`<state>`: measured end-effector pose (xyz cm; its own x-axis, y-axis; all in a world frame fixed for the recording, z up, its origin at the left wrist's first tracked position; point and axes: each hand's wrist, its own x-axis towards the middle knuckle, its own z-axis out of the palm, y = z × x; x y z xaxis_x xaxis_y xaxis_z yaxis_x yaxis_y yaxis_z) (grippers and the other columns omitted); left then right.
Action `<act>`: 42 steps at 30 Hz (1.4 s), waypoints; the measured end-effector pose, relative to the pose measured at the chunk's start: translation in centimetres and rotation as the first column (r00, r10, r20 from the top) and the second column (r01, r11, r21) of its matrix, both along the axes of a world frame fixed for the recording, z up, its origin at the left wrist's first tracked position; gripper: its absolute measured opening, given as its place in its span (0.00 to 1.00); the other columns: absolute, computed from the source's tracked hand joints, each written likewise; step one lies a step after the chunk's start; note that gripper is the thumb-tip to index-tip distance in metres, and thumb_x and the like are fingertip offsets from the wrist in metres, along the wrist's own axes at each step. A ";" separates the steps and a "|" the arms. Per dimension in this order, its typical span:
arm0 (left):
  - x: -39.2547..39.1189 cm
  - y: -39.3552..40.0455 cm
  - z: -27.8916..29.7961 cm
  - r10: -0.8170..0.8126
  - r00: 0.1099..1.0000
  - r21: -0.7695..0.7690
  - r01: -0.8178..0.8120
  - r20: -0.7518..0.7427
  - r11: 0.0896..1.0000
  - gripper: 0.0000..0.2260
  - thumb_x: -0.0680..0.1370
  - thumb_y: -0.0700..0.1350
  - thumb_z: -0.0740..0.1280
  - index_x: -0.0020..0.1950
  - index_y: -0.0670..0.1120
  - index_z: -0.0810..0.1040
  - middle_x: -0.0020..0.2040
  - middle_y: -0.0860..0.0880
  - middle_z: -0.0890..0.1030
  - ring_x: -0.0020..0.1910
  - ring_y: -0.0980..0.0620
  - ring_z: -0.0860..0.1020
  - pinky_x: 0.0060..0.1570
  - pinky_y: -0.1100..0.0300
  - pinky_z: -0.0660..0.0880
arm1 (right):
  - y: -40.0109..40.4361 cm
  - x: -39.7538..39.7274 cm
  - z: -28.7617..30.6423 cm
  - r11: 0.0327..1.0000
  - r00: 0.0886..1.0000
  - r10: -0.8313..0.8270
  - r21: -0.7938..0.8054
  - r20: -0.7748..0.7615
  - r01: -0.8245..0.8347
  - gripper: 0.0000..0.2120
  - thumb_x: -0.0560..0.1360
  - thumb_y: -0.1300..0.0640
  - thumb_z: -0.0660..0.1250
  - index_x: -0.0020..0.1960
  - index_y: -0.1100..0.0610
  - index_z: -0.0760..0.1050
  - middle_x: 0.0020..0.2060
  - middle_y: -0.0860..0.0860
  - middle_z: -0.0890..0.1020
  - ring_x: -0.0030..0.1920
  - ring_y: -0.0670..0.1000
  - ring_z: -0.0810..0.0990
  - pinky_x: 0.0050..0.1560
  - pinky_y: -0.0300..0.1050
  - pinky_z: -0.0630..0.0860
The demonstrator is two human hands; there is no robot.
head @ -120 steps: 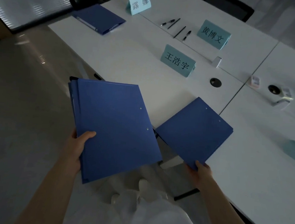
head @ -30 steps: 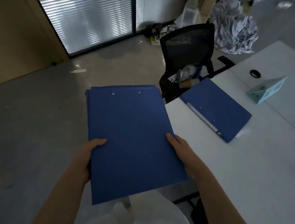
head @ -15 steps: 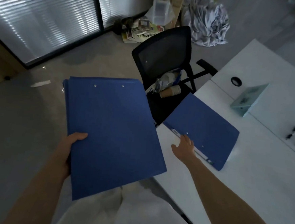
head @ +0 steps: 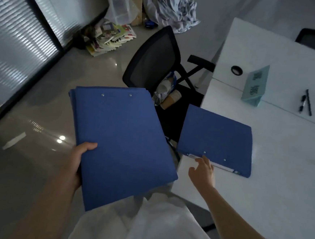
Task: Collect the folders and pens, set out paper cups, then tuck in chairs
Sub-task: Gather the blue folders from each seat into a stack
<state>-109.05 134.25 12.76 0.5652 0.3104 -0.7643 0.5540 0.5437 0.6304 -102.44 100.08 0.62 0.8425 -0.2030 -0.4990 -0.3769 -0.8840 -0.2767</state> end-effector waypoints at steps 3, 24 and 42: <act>2.8 3.5 0.0 -0.082 0.996 0.019 0.083 -0.017 0.996 0.14 0.72 0.45 0.67 0.57 0.45 0.81 0.50 0.44 0.85 0.45 0.44 0.83 0.42 0.51 0.77 | 3.6 -1.5 0.0 0.996 0.996 -0.088 -0.010 0.006 0.088 0.17 0.75 0.59 0.60 0.63 0.56 0.72 0.66 0.50 0.67 0.65 0.57 0.67 0.61 0.48 0.68; 15.6 5.3 -0.9 -0.349 0.935 0.086 0.343 0.065 0.935 0.19 0.74 0.44 0.67 0.65 0.46 0.77 0.57 0.44 0.83 0.50 0.43 0.82 0.44 0.50 0.78 | 9.8 5.6 3.3 -0.526 -0.123 -0.811 0.620 -0.572 0.582 0.10 0.77 0.58 0.66 0.56 0.58 0.72 0.41 0.52 0.79 0.38 0.53 0.78 0.48 0.51 0.76; 18.2 3.9 1.5 -0.328 0.933 0.065 0.322 0.146 0.945 0.13 0.77 0.52 0.66 0.58 0.49 0.81 0.50 0.48 0.86 0.46 0.49 0.85 0.46 0.51 0.77 | 9.0 8.2 12.0 -0.208 0.697 -0.527 0.869 -0.487 0.450 0.09 0.76 0.63 0.61 0.55 0.59 0.75 0.46 0.53 0.83 0.43 0.52 0.82 0.33 0.42 0.80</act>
<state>-90.82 138.19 14.25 0.7492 0.1179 -0.6517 0.5915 0.3234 0.7386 -94.22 109.08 12.62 0.7744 0.0093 -0.6326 -0.5055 0.6103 -0.6099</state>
